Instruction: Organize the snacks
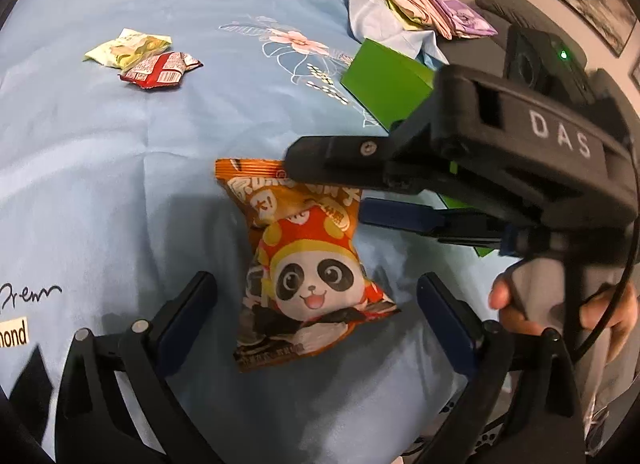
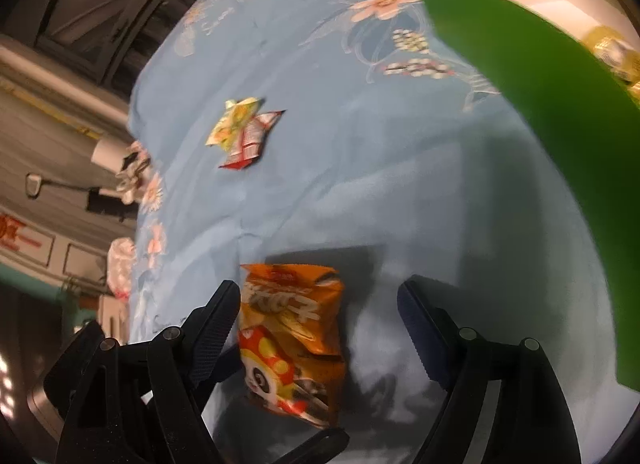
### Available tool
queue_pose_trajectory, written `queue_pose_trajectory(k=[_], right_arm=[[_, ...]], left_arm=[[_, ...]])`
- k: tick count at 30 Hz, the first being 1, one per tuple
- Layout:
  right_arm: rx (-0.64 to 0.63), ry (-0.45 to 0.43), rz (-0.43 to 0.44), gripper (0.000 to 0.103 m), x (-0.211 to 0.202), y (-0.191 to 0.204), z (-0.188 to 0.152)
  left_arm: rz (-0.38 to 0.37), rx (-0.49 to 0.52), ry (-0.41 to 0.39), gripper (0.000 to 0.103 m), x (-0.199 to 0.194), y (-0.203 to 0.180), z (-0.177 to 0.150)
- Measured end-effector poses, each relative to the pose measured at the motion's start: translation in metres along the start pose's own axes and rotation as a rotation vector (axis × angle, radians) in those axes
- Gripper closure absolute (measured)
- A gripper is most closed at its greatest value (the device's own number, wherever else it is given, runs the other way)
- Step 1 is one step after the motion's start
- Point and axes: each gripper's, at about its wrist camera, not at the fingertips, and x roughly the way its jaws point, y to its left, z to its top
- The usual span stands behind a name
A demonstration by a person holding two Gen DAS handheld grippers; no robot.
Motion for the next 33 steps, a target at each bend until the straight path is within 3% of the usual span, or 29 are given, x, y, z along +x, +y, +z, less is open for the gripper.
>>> queue_pose_trajectory(k=[1, 2, 3, 5, 8, 20, 24, 33], right_arm=[[-0.009, 0.009, 0.019, 0.023, 0.003, 0.002, 0.000], [-0.017, 0.021, 0.048, 0.029, 0.006, 0.003, 0.000], [-0.028, 0.046, 0.083, 0.042, 0.012, 0.006, -0.001], [-0.039, 0.077, 0.094, 0.051, 0.021, 0.010, -0.003], [-0.051, 0.038, 0.046, 0.055, 0.020, 0.018, -0.005], [-0.112, -0.030, 0.033, 0.055, -0.007, 0.033, -0.006], [-0.111, -0.110, 0.019, 0.055, -0.036, 0.032, -0.003], [-0.096, -0.294, -0.037, 0.055, -0.118, 0.007, 0.000]], left_arm=[[0.005, -0.005, -0.001, 0.010, -0.001, 0.002, 0.001], [0.015, -0.010, -0.005, 0.019, -0.002, 0.004, 0.001], [0.027, -0.012, -0.007, 0.035, -0.001, 0.003, 0.003], [0.040, -0.003, -0.005, 0.048, 0.000, 0.006, 0.004], [0.030, -0.022, -0.008, 0.050, -0.002, 0.007, 0.005], [0.056, 0.012, -0.038, 0.055, -0.017, -0.013, 0.015], [-0.009, -0.011, -0.079, 0.058, -0.023, -0.028, 0.033], [-0.134, 0.089, -0.110, 0.059, -0.019, -0.095, 0.057]])
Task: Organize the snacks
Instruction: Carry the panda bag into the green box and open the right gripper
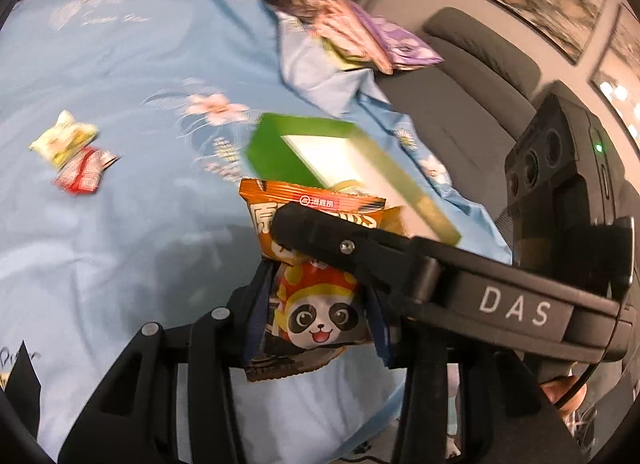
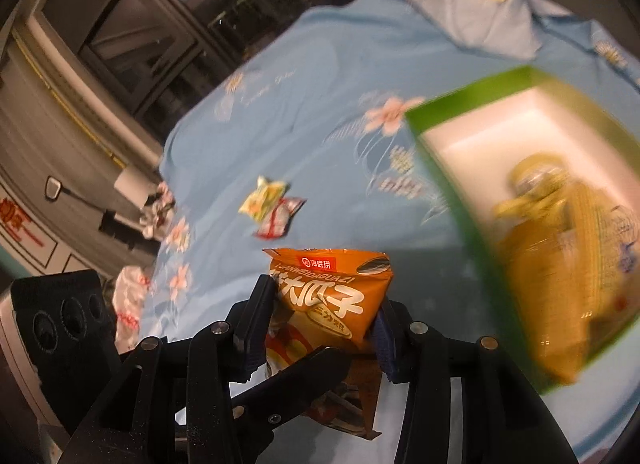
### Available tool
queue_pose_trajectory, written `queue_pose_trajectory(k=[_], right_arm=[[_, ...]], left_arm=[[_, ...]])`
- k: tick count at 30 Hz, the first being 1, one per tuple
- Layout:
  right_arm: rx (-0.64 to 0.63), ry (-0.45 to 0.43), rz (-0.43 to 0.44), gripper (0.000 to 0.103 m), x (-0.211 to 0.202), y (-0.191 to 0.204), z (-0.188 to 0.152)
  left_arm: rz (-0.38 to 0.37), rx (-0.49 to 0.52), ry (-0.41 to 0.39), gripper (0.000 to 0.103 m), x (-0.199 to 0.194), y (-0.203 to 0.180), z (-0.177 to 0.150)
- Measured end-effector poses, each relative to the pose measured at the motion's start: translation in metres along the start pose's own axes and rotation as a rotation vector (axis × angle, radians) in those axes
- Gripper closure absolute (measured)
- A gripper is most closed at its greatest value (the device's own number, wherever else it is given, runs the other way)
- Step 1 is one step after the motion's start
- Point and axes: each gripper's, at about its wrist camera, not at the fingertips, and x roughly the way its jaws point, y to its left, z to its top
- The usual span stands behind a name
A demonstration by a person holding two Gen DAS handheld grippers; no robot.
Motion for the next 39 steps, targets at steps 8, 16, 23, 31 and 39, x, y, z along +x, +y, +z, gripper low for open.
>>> queue_pose_trajectory(k=[8, 16, 23, 31, 39], right_arm=[[0.115, -0.130, -0.012, 0.055, -0.047, -0.056, 0.029], [0.249, -0.240, -0.074, 0.055, -0.082, -0.114, 0.044], [0.343, -0.263, -0.123, 0.055, -0.087, -0.148, 0.038], [0.516, -0.343, -0.091, 0.016, -0.106, -0.173, 0.029], [0.405, -0.280, -0.078, 0.008, -0.096, -0.139, 0.033]], left_arm=[[-0.035, 0.163, 0.039, 0.064, 0.045, -0.068, 0.030], [-0.046, 0.312, 0.109, 0.068, 0.097, -0.128, 0.045], [-0.054, 0.339, 0.169, 0.066, 0.127, -0.139, 0.047], [0.099, 0.336, -0.017, 0.000, 0.106, -0.127, 0.059], [0.205, 0.353, -0.100, 0.000, 0.060, -0.111, 0.049]])
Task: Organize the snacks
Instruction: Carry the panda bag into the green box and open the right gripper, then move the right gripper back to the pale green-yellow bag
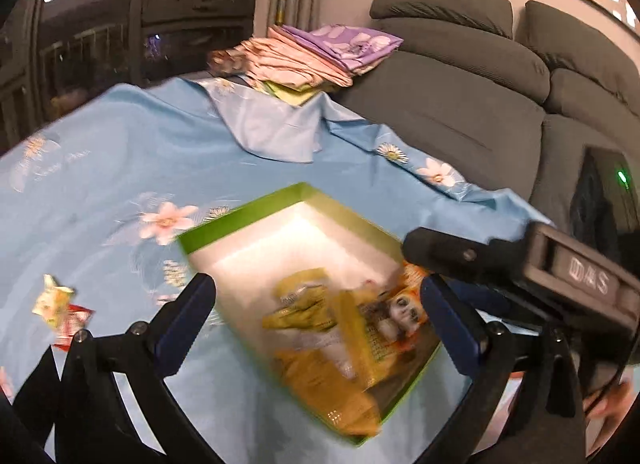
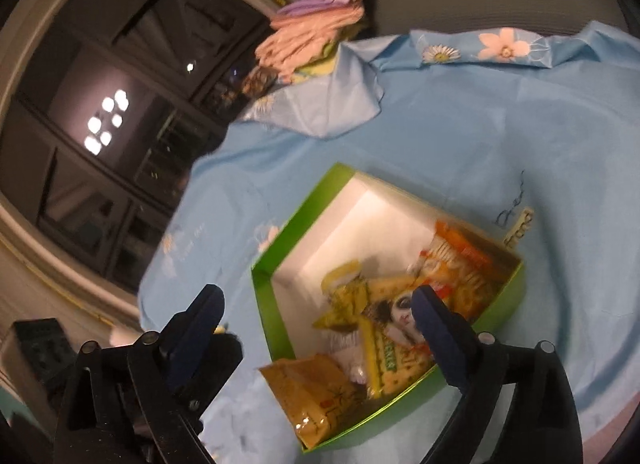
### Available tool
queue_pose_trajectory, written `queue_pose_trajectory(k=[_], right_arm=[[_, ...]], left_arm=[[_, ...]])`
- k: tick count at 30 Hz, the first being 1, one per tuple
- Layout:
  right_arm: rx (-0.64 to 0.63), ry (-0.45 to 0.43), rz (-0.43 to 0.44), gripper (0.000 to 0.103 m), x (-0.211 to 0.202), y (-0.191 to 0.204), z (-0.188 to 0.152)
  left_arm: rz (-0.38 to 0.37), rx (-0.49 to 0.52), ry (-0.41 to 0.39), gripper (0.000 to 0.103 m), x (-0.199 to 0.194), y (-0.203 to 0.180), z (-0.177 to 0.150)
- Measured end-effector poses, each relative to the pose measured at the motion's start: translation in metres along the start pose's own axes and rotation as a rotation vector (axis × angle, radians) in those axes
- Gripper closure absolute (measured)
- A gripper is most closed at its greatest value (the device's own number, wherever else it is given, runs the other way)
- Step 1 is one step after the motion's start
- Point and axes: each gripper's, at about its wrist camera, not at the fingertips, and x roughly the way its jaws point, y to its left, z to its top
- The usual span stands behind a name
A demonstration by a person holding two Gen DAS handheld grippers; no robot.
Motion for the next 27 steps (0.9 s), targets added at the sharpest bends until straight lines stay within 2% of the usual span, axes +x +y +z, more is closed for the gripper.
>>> queue_pose_trajectory(k=[5, 8, 10, 14, 16, 19, 22, 24, 27], right_arm=[[0.026, 0.115, 0.014, 0.008, 0.029, 0.008, -0.014], [0.046, 0.128, -0.022, 0.008, 0.038, 0.017, -0.019], [-0.001, 0.122, -0.015, 0.008, 0.039, 0.031, -0.023], [-0.123, 0.122, 0.002, 0.008, 0.045, 0.066, -0.040], [-0.160, 0.139, 0.013, 0.008, 0.052, 0.080, -0.049], [-0.204, 0.130, 0.018, 0.006, 0.068, 0.105, -0.065], [-0.307, 0.133, -0.030, 0.006, 0.084, 0.132, -0.082], [-0.356, 0.149, -0.049, 0.006, 0.091, 0.148, -0.093], [-0.491, 0.160, -0.045, 0.005, 0.106, 0.183, -0.107]], left_arm=[[0.086, -0.024, 0.035, 0.000, -0.011, 0.026, -0.027], [0.126, -0.077, 0.069, 0.000, -0.015, 0.044, -0.042], [0.160, -0.120, 0.086, 0.000, -0.020, 0.057, -0.054], [0.252, -0.211, 0.061, 0.001, -0.031, 0.084, -0.092], [0.286, -0.236, 0.075, 0.001, -0.032, 0.097, -0.110], [0.309, -0.344, 0.114, 0.001, -0.035, 0.123, -0.140], [0.330, -0.445, 0.100, 0.001, -0.043, 0.146, -0.149], [0.358, -0.461, 0.088, 0.001, -0.052, 0.154, -0.151], [0.345, -0.473, 0.079, 0.001, -0.060, 0.164, -0.152]])
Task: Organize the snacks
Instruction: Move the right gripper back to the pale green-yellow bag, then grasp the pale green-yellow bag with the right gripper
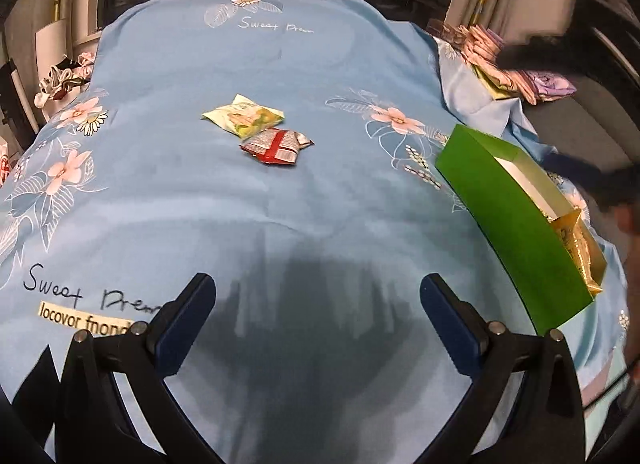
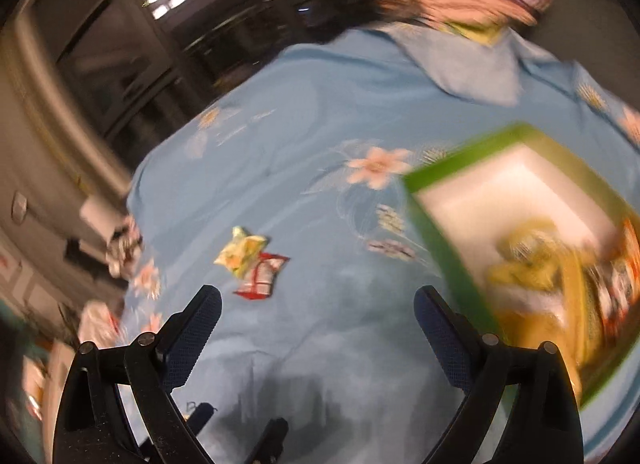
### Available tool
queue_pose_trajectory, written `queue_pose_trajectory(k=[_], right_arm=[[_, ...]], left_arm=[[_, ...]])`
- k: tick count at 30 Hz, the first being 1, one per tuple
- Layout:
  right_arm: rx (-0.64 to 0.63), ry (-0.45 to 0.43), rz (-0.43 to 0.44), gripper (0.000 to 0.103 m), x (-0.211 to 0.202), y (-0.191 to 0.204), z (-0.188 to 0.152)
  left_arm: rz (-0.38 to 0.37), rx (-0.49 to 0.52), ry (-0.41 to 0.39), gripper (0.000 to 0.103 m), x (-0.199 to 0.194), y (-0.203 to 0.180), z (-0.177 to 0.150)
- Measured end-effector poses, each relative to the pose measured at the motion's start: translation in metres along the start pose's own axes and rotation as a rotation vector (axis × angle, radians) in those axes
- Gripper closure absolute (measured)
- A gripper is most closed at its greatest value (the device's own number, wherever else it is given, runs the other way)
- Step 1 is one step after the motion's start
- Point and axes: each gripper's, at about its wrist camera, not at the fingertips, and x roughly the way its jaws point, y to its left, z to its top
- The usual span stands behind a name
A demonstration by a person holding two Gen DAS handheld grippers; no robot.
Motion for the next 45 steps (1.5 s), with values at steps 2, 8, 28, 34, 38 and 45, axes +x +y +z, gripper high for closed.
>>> queue_pose_trajectory(k=[2, 8, 28, 34, 38, 45], right_arm=[[-0.074, 0.051, 0.000, 0.005, 0.021, 0.023, 0.006], [-0.213, 0.242, 0.024, 0.005, 0.120, 0.086, 0.030], [-0.374, 0.450, -0.139, 0.061, 0.284, 0.154, 0.024], [-0.345, 0.406, 0.043, 0.071, 0.179, 0.127, -0.006], [-0.358, 0.368, 0.095, 0.072, 0.107, 0.096, -0.046], [-0.159, 0.294, 0.051, 0.072, 0.072, 0.030, -0.054]], left_arm=[[-0.015, -0.033, 0.010, 0.001, -0.004, 0.007, 0.002], [0.053, -0.133, -0.005, 0.001, -0.014, 0.048, 0.010], [0.087, -0.381, 0.058, 0.001, -0.031, 0.163, 0.022], [0.002, -0.368, 0.164, 0.001, -0.017, 0.160, 0.010], [-0.049, -0.266, 0.187, 0.001, -0.016, 0.136, 0.004], [-0.089, -0.065, 0.240, 0.001, 0.003, 0.093, -0.008]])
